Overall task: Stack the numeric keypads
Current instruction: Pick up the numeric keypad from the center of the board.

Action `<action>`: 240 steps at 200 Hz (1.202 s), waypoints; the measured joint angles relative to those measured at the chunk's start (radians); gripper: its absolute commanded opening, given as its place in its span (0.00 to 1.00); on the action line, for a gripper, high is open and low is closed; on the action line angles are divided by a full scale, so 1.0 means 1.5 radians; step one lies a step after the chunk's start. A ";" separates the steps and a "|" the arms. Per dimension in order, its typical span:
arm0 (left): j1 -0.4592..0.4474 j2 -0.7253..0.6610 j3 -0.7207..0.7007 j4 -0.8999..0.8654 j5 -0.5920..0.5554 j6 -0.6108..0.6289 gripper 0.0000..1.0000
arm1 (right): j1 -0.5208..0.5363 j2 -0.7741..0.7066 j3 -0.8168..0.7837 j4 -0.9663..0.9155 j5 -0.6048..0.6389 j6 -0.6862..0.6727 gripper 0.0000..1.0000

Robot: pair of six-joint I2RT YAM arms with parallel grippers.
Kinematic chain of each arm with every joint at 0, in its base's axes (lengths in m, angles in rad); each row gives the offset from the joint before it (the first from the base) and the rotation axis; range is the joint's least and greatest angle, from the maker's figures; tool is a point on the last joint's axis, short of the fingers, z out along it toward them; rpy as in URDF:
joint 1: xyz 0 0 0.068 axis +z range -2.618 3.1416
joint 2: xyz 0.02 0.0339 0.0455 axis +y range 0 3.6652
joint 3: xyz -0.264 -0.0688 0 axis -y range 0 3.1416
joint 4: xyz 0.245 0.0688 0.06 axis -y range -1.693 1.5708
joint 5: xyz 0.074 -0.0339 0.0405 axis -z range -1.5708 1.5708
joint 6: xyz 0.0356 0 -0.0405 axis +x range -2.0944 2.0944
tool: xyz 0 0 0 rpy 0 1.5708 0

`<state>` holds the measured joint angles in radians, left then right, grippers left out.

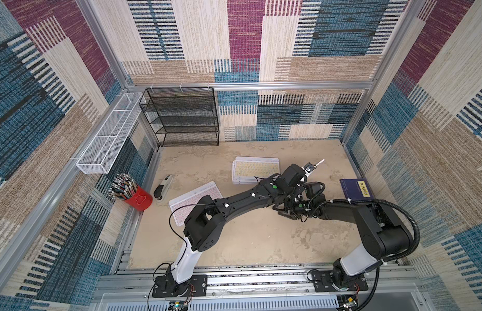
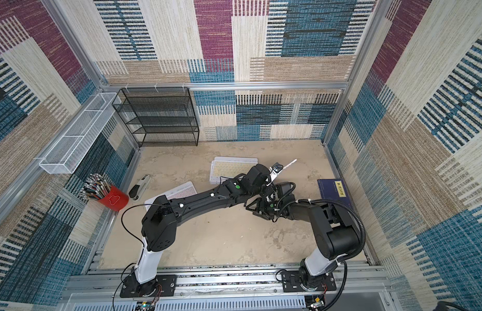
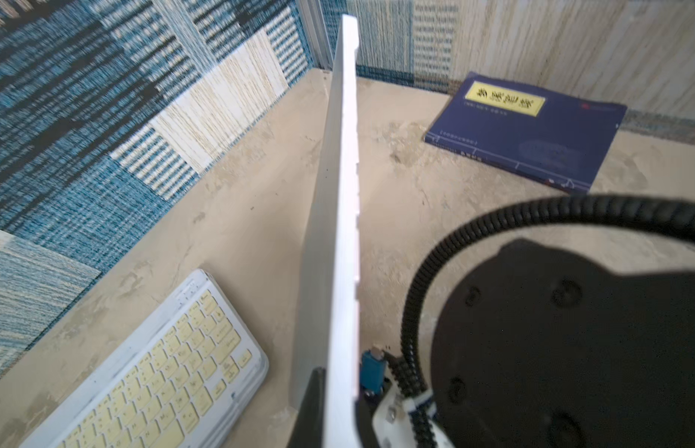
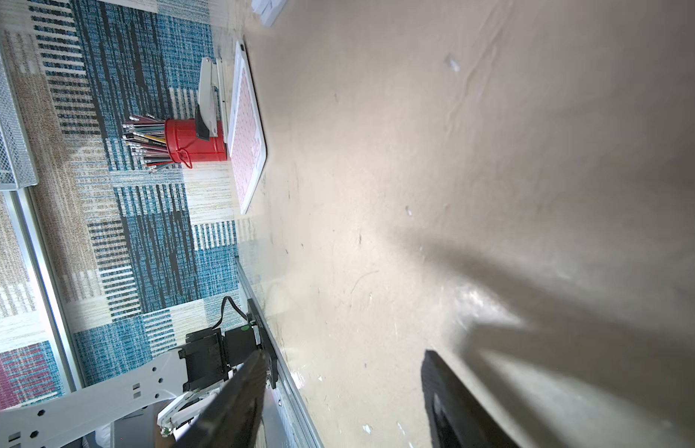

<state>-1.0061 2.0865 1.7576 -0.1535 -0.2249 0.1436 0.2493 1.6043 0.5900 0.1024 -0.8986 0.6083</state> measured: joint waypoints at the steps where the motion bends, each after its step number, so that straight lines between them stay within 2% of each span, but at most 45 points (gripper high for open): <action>1: 0.000 0.000 0.000 0.001 0.000 -0.002 0.00 | 0.000 0.000 0.000 0.000 0.000 0.000 0.65; 46: 0.014 -0.005 -0.005 0.008 0.029 -0.016 0.00 | 0.000 0.006 0.000 0.003 -0.006 0.000 0.65; 106: 0.070 -0.091 -0.100 0.024 0.046 -0.134 0.00 | -0.001 -0.009 -0.004 0.003 -0.011 0.001 0.65; 143: 0.120 -0.215 -0.227 0.005 0.028 -0.233 0.00 | -0.001 -0.048 -0.039 -0.013 -0.009 0.000 0.65; 183: 0.192 -0.400 -0.376 0.026 0.048 -0.391 0.00 | -0.001 -0.114 -0.050 -0.006 0.006 0.014 0.66; 216: 0.221 -0.532 -0.497 0.051 0.080 -0.507 0.00 | -0.016 -0.134 -0.057 0.059 0.012 0.053 0.70; 240: 0.249 -0.610 -0.586 0.075 0.102 -0.588 0.00 | -0.052 -0.137 -0.095 0.150 -0.017 0.116 0.72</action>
<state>-0.6323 1.1709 0.8783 -0.0418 -0.0715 -0.7383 0.1715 1.3987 0.4480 0.3267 -0.9234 0.7830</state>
